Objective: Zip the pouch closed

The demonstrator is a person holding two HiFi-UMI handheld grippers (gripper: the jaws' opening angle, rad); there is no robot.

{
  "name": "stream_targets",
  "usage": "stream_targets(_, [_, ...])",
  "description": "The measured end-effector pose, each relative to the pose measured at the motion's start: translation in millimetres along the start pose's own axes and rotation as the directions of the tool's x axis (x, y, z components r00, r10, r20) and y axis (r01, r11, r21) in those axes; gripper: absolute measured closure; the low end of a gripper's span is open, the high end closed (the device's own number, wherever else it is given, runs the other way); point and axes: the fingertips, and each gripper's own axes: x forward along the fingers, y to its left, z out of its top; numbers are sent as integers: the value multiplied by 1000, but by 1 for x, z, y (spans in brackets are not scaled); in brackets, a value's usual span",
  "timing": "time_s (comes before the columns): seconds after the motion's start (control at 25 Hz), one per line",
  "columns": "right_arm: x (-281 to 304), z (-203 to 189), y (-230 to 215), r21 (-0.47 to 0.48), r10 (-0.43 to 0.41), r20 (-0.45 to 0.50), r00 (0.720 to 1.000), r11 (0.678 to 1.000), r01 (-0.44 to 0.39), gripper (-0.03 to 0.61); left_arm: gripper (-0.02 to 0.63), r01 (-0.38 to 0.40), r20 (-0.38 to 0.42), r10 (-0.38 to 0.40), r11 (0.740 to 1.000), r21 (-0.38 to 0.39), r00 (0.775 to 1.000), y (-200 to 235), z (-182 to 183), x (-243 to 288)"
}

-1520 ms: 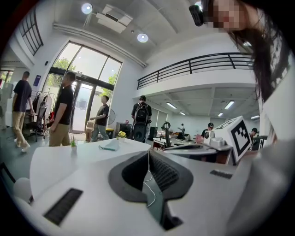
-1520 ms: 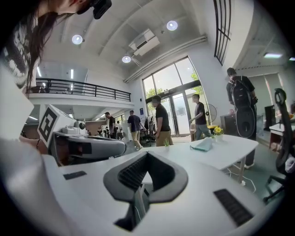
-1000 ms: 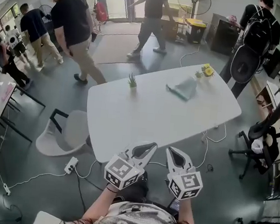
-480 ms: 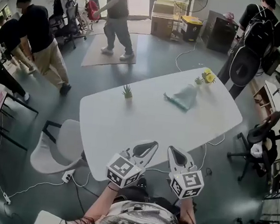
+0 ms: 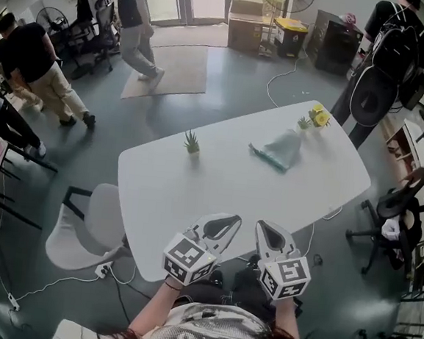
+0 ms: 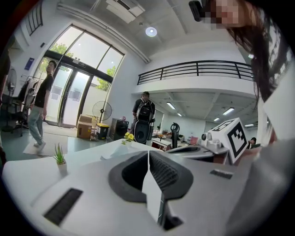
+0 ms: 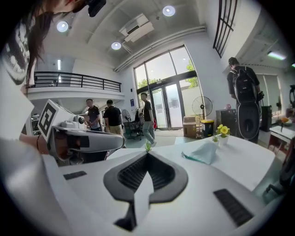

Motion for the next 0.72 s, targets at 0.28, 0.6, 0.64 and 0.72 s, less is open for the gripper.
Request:
stream_targets(0.28, [37,-2,-21,-8,69,-33,997,998,-69,579,596,-71,-7,71,997,-25,997,29,-2,21])
stream_targets(0.6, [92,-2,-73,-31,168,-101,981,985,-172,578,596,-169,-10,168,984,-50,986,62,8,65])
stream_targets(0.64, [98,-1,-81,-34,179,-107,978,982,-184,578,597,-184,-8,184,981,-56,983,66,10,71])
stream_targets(0.72, [110,0,-99,-41,195,-118,974,979,-201,578,596,-216,-8,215,974,-68,976,73,12,82])
